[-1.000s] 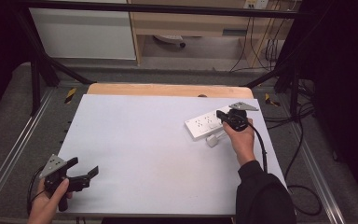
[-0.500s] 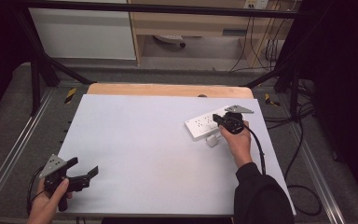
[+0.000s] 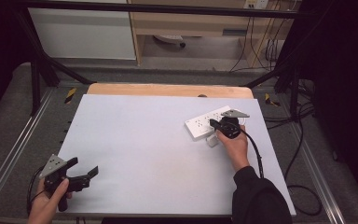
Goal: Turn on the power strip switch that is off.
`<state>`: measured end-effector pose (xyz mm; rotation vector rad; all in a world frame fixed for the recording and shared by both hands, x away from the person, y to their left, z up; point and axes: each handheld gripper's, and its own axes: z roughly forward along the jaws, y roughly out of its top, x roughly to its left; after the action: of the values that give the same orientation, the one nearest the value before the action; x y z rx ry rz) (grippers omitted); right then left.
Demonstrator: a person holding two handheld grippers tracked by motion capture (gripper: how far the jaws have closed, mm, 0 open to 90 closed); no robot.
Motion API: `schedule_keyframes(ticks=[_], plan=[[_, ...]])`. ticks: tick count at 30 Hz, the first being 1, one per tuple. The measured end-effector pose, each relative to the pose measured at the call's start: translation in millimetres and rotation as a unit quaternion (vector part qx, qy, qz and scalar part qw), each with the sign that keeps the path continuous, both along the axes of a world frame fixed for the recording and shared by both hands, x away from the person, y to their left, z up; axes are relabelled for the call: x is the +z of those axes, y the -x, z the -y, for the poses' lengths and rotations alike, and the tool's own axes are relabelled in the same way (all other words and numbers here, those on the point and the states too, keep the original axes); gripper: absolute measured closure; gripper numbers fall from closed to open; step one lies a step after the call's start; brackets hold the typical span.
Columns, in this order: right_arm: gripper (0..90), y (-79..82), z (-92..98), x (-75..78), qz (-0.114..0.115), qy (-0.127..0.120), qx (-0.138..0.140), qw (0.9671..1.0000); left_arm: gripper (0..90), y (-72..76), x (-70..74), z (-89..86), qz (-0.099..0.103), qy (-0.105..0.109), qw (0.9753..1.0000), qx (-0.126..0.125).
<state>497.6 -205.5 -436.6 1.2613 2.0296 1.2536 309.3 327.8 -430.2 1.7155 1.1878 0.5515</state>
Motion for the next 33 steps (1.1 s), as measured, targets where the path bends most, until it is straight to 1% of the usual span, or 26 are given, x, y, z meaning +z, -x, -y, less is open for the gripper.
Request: schedule_keyframes(ticks=[4, 7, 16, 33], plan=[[90.0, 1.5, -2.2, -1.0, 0.001, -0.003, 0.002, 1.0, 6.1, 0.0, -0.1, -0.1, 0.0, -0.001, 1.0, 0.0], [90.0, 2.3, -3.3, -1.3, 0.002, -0.001, 0.006, 1.0, 6.1, 0.0, -0.1, 0.0, 0.0, 0.0, 1.0, 0.0], [90.0, 4.3, -4.4, -5.1, -0.001, 0.0, 0.009, 1.0, 6.1, 0.0, -0.2, 0.0, -0.001, -0.001, 1.0, 0.0], [90.0, 4.7, -6.7, -6.9, -0.008, 0.004, 0.014, 0.9999, 6.1, 0.0, -0.2, 0.0, 0.0, -0.002, 1.0, 0.0]])
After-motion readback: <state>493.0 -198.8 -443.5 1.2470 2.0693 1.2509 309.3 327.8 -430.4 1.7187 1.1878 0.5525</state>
